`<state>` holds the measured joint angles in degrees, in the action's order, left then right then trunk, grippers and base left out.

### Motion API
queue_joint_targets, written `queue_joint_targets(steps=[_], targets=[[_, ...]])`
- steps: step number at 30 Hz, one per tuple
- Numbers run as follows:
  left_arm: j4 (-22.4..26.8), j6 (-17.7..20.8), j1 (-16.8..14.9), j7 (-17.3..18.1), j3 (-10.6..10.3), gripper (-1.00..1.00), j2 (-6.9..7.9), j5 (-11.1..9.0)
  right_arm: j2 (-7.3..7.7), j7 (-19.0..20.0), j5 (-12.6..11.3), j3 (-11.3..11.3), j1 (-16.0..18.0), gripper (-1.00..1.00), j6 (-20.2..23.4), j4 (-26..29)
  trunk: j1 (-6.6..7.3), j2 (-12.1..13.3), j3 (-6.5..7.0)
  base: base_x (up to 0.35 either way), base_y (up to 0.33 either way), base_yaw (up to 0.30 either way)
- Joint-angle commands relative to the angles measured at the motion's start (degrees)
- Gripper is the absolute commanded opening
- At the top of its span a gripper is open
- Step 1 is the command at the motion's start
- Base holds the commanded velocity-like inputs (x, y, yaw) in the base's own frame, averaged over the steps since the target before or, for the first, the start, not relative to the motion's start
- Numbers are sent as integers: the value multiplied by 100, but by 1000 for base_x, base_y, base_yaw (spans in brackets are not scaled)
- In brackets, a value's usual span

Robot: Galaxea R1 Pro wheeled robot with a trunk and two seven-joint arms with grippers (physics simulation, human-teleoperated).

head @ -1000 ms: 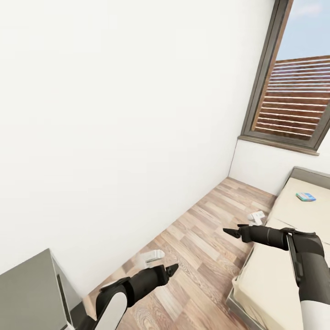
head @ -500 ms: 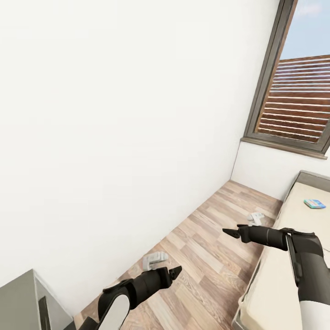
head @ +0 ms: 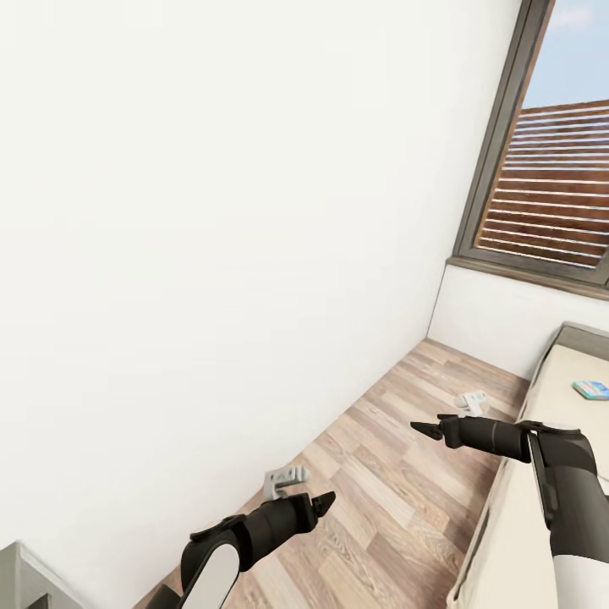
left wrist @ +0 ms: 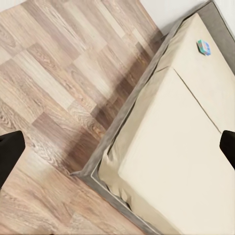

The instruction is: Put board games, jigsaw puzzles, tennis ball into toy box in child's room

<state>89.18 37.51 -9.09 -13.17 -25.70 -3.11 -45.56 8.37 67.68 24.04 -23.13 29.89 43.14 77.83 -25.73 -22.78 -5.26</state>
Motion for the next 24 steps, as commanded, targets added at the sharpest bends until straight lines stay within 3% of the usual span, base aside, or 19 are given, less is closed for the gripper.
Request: queue_joint_targets(steps=[1, 24], targets=[[5, 15, -5, -56, -1, 100, -2, -60, -2, 53, 48, -8, 8, 100, 36, 5, -5, -13, -13, 112, -30, 0], [-5, 12, -1, -60, 0, 100, 0, -52, -2, 54, 48, -7, 6, 100, 36, 13, -5, -13, -13, 52, -9, 0]])
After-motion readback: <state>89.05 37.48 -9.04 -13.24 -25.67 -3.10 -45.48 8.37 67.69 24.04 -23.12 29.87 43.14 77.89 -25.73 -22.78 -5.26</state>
